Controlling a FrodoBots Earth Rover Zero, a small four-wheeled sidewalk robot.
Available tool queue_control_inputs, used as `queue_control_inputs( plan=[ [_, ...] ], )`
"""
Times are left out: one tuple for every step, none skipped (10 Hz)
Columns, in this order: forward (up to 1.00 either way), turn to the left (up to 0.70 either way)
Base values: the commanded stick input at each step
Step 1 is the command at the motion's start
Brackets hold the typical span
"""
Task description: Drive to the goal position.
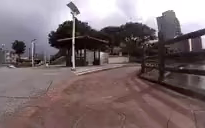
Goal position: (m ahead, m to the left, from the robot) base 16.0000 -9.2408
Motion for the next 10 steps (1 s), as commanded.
queue_control_inputs(
  plan=[
    [1.0, 0.0],
    [1.0, 0.0],
    [1.0, 0.0],
    [1.0, 0.0],
    [1.0, 0.0],
    [1.0, 0.0],
    [1.0, 0.0],
    [1.0, 0.0],
    [1.0, 0.0],
    [1.0, 0.0]
  ],
)
